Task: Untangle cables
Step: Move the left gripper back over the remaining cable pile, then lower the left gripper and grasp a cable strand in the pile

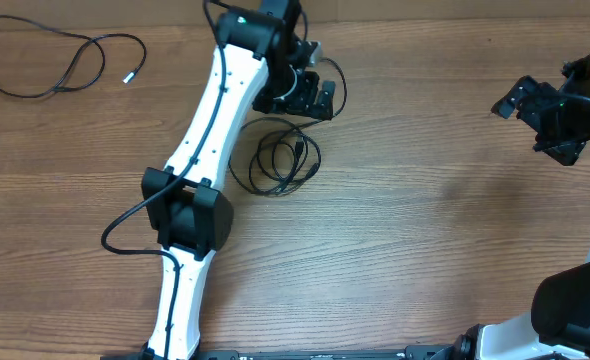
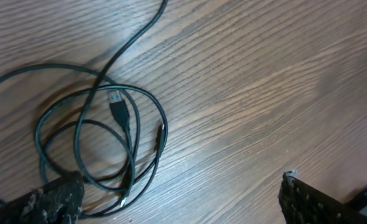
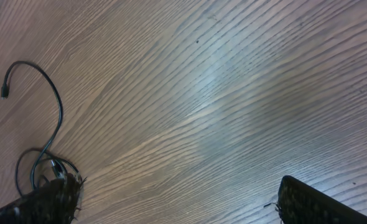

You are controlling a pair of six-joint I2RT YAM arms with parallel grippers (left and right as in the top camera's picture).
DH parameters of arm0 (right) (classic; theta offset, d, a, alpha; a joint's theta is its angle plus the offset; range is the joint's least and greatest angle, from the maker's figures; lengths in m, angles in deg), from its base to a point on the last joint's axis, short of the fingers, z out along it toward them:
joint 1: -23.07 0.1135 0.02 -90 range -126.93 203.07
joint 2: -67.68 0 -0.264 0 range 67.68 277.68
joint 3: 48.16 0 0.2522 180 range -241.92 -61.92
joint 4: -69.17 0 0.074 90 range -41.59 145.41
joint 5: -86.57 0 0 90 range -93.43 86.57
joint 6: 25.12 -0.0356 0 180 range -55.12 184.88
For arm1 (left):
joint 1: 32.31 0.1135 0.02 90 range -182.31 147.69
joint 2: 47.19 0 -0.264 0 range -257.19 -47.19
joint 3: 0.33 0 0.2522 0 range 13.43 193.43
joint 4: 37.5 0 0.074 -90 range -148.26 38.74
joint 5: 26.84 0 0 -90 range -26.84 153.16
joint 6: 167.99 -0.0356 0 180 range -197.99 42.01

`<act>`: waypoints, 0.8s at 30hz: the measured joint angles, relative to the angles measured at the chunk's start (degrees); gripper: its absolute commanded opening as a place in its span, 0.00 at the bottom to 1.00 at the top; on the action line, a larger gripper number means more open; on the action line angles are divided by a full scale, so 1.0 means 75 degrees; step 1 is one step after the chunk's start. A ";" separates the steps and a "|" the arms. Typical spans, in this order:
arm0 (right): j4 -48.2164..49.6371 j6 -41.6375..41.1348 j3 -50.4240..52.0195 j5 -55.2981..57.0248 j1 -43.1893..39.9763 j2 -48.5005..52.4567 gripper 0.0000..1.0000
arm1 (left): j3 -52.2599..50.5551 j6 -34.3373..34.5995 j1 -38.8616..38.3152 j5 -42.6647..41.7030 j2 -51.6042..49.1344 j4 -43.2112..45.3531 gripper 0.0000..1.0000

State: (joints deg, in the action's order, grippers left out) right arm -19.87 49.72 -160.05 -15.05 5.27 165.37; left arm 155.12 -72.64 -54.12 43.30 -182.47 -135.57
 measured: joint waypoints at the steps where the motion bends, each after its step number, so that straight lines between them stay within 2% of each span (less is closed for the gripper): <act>1: 0.0009 0.0000 0.0000 0.0000 0.0000 -0.0003 1.00 | -0.0090 0.0000 -0.0035 0.0006 0.0000 0.0067 1.00; 10: 0.0006 -0.0003 0.0000 0.0000 0.0000 0.0000 1.00 | -0.0994 -0.0003 -0.0047 0.0431 0.0003 0.0726 0.98; 15: 0.0000 -0.0003 0.0000 0.0000 0.0000 0.0000 1.00 | -0.1413 -0.0300 -0.0047 0.1547 0.0000 0.0720 1.00; 18: 0.0006 -0.0003 0.0000 0.0000 0.0000 0.0000 1.00 | -0.1702 -0.0513 -0.0044 0.1862 0.0000 0.0740 0.91; 22: 0.0009 -0.0003 0.0000 0.0003 0.0000 0.0000 1.00 | -0.2375 -0.0740 -0.0044 0.2101 0.0000 0.0921 0.97; 24: 0.0006 0.0000 0.0000 0.0000 0.0000 0.0000 1.00 | -0.2693 -0.0749 -0.0038 0.2113 0.0000 0.1116 0.91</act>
State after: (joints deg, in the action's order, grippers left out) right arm -19.83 49.72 -160.05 -15.05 5.27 165.37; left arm 134.92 -78.26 -54.40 59.15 -182.47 -127.20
